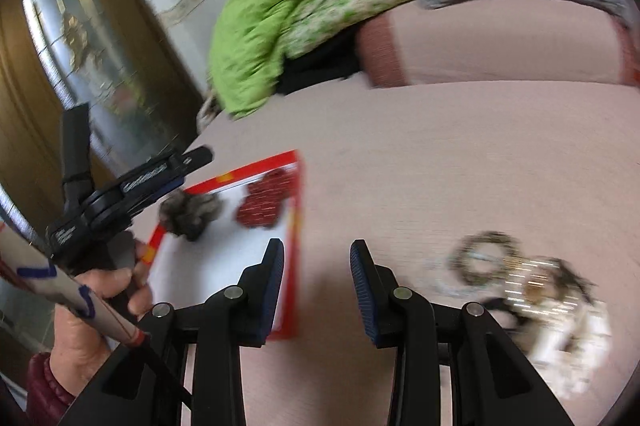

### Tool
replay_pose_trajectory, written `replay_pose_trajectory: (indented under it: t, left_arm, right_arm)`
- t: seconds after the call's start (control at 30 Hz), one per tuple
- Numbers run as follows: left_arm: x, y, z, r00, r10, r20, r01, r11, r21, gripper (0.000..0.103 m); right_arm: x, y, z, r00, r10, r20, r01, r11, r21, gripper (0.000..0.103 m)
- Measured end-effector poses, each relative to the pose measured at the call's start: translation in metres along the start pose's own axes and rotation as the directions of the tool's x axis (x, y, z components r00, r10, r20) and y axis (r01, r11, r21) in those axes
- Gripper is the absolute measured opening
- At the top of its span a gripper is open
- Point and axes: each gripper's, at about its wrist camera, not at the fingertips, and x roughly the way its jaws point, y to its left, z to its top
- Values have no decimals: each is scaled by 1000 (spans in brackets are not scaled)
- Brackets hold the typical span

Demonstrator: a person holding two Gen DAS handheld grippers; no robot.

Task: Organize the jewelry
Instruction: 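Withdraw both open tools from the tray back toward the jewelry pile, then grasp the white polka-dot scrunchie with the right tool while the left grasps black claw clips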

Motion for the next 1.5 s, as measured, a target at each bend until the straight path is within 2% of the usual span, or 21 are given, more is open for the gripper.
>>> replay_pose_trajectory:
  t: [0.07, 0.17, 0.27, 0.3, 0.37, 0.5, 0.6, 0.77, 0.8, 0.87, 0.9, 0.97, 1.03, 1.07, 1.13, 1.17, 1.23, 1.43, 1.5]
  left_arm:
    - [1, -15, -7, 998, -57, -29, 57, 998, 7, 64]
    - [3, -31, -20, 985, -146, -92, 145, 989, -18, 64]
    - [2, -47, -36, 974, -177, -141, 176, 984, -17, 64]
    - [0, -52, -43, 970, -185, -157, 185, 983, -15, 64]
    - [-5, -61, -60, 962, -202, -183, 202, 979, -18, 64]
    - [-14, -83, -88, 951, -216, -221, 223, 975, 9, 64]
    - [-16, -97, -99, 948, -217, -234, 233, 971, 44, 64]
    - [-12, -111, -109, 942, -213, -258, 240, 968, 75, 64]
    - [-11, -112, -110, 940, -215, -264, 243, 967, 76, 64]
    - [-10, -114, -111, 935, -226, -272, 254, 965, 73, 64]
    - [-8, -115, -111, 933, -231, -275, 259, 963, 71, 64]
    - [-5, -118, -112, 926, -246, -288, 275, 959, 63, 65]
    - [-2, -121, -113, 915, -267, -302, 294, 955, 46, 68]
    - [1, -123, -115, 907, -284, -311, 308, 951, 30, 70]
    - [6, -128, -117, 894, -308, -326, 326, 945, 3, 70]
    - [8, -130, -119, 890, -313, -330, 329, 944, -8, 70]
    - [16, -137, -122, 884, -319, -342, 327, 944, -35, 70]
    - [37, -151, -126, 904, -257, -342, 257, 965, -48, 74]
    - [46, -157, -130, 895, -258, -364, 261, 964, -43, 80]
  right_arm:
    - [-20, -25, 0, 999, -48, 21, 47, 998, 31, 37]
    - [-48, -59, -1, 990, -130, 50, 127, 990, 67, 40]
    - [-73, -93, -9, 979, -199, 38, 193, 974, 123, 45]
    - [-78, -102, -12, 979, -202, 23, 197, 970, 146, 45]
    - [-84, -121, -22, 981, -194, -27, 195, 963, 183, 53]
    - [-87, -145, -39, 975, -201, -99, 218, 950, 223, 53]
    - [-83, -150, -42, 971, -204, -122, 227, 947, 227, 54]
    - [-61, -157, -51, 969, -155, -191, 204, 940, 272, 54]
    - [-58, -159, -54, 967, -151, -204, 206, 937, 281, 52]
    - [-50, -161, -54, 962, -158, -224, 219, 933, 284, 17]
    - [-50, -163, -53, 959, -165, -230, 227, 933, 278, 12]
    - [-56, -164, -53, 965, -168, -202, 221, 934, 280, 7]
    - [-73, -162, -48, 967, -219, -130, 246, 936, 250, 6]
    - [-88, -157, -43, 956, -287, -64, 294, 932, 211, 6]
    - [-105, -151, -37, 941, -338, 15, 330, 927, 179, 6]
    - [-115, -151, -36, 941, -332, 60, 317, 930, 184, 6]
    - [-123, -154, -35, 950, -298, 93, 275, 940, 204, 6]
    - [-123, -149, -29, 958, -266, 104, 243, 950, 196, 6]
    - [-125, -149, -29, 960, -259, 105, 236, 953, 189, 6]
